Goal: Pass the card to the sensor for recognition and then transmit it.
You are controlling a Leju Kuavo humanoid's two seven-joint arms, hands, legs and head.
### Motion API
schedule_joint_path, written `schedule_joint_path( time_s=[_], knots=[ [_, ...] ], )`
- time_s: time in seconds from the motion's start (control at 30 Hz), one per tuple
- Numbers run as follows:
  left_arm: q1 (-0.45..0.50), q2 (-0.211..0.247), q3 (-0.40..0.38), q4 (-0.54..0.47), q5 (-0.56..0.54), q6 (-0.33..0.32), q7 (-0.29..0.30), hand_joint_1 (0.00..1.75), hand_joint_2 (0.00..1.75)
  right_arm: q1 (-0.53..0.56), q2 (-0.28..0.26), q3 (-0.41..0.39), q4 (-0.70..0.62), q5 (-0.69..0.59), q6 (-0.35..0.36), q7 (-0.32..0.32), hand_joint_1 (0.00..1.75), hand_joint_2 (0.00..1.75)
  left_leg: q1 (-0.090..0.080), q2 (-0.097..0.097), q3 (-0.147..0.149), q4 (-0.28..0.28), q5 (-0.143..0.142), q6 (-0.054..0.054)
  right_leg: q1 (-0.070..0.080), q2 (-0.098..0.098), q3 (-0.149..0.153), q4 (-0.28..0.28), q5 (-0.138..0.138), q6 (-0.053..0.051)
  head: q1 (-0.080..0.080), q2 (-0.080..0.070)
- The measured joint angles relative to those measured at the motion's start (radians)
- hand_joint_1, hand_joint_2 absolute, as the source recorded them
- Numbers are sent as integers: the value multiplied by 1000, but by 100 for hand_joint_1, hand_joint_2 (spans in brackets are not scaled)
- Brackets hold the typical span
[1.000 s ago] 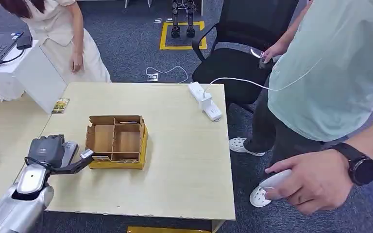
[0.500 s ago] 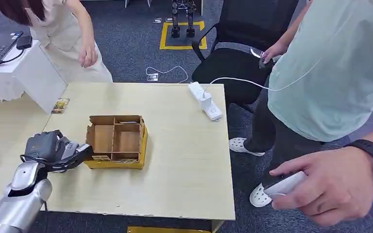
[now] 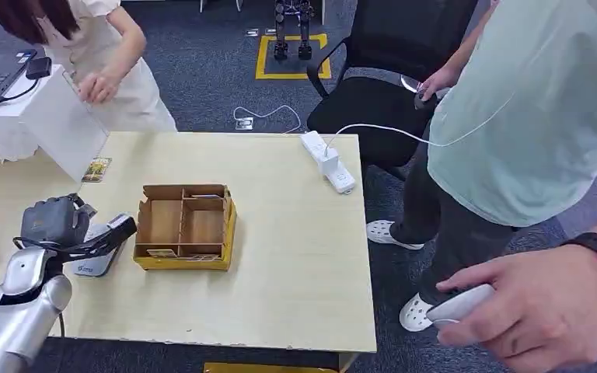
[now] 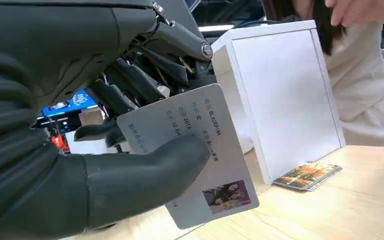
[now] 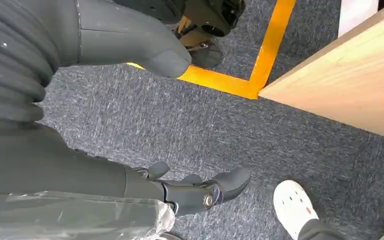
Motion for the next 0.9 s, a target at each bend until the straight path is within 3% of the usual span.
schedule_joint_path(
  time_s=[0.53,0.9],
  knots=[
    [0,80,-11,0,-16,-84,-23,175,175,0,0,0,0,-8,3,2,0,175,0,0,-1,0,0,0,0,0,-1,0,0,0,0,0],
    [8,100,-11,0,13,-117,-44,175,175,0,0,0,2,-11,4,4,0,175,0,0,-1,0,0,0,0,0,-1,0,0,0,0,0]
  ],
)
